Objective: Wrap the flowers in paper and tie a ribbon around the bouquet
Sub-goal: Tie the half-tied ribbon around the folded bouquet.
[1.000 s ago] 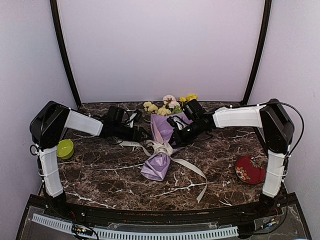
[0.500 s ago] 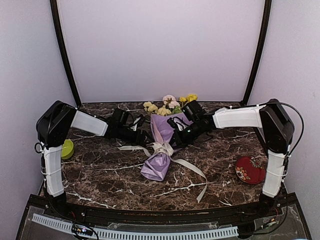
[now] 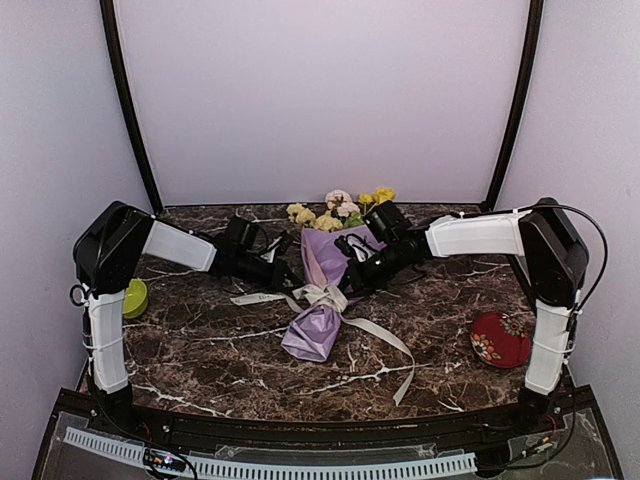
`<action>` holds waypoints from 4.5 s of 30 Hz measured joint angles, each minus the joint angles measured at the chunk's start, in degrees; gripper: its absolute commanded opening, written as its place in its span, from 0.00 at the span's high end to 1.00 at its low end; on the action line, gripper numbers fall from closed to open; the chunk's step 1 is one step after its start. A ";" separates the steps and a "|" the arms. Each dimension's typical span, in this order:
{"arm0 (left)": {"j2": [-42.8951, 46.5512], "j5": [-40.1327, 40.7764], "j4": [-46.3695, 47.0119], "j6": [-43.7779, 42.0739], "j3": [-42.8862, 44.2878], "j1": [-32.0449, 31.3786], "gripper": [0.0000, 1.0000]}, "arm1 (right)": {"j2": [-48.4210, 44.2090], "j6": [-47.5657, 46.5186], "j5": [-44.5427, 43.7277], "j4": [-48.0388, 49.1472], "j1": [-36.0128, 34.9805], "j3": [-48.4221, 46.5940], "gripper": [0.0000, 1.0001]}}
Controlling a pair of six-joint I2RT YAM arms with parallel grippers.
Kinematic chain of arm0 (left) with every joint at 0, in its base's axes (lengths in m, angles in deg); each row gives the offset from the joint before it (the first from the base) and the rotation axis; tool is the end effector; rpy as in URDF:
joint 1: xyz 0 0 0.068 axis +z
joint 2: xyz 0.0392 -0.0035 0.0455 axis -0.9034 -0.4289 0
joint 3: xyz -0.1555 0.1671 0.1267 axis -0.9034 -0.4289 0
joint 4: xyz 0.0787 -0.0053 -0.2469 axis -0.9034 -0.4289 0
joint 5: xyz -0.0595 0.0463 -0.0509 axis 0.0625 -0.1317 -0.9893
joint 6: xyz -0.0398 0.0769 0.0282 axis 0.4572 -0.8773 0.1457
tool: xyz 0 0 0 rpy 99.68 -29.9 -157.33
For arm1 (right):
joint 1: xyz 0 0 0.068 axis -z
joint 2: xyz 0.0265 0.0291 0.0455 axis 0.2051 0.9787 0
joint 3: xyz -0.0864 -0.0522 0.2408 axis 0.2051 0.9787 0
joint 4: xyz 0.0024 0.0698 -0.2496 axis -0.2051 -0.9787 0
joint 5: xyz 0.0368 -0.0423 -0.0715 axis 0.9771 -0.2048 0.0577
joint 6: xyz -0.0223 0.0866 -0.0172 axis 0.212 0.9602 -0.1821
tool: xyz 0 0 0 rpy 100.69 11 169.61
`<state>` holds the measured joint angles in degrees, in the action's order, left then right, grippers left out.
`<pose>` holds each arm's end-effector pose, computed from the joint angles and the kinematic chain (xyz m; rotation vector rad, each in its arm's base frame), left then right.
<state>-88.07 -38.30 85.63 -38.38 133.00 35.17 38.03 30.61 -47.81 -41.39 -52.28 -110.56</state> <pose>0.3604 -0.2640 0.0983 0.5561 2.3362 -1.2514 0.2962 0.3088 0.1441 -0.6507 2.6383 1.0940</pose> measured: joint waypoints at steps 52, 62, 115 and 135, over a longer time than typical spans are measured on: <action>13.90 5.22 0.70 -6.95 -10.78 0.66 0.38 | -1.84 -0.26 -1.70 -0.31 0.48 1.07 1.00; 22.32 15.04 2.93 -25.77 -20.79 -4.90 0.38 | -1.84 -0.24 -1.64 -0.26 0.48 1.38 1.00; 10.08 27.23 7.80 -38.77 -12.76 -8.26 0.87 | -1.84 -0.26 -1.51 -0.50 0.48 1.38 1.00; 10.19 32.98 10.69 -38.34 -14.05 -8.31 1.00 | -3.61 -0.85 -2.21 -0.87 1.90 2.47 1.00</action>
<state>-77.88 -5.31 96.32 -76.72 118.94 26.87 34.43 29.76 -50.02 -42.26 -50.38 -108.09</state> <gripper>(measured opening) 0.005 0.004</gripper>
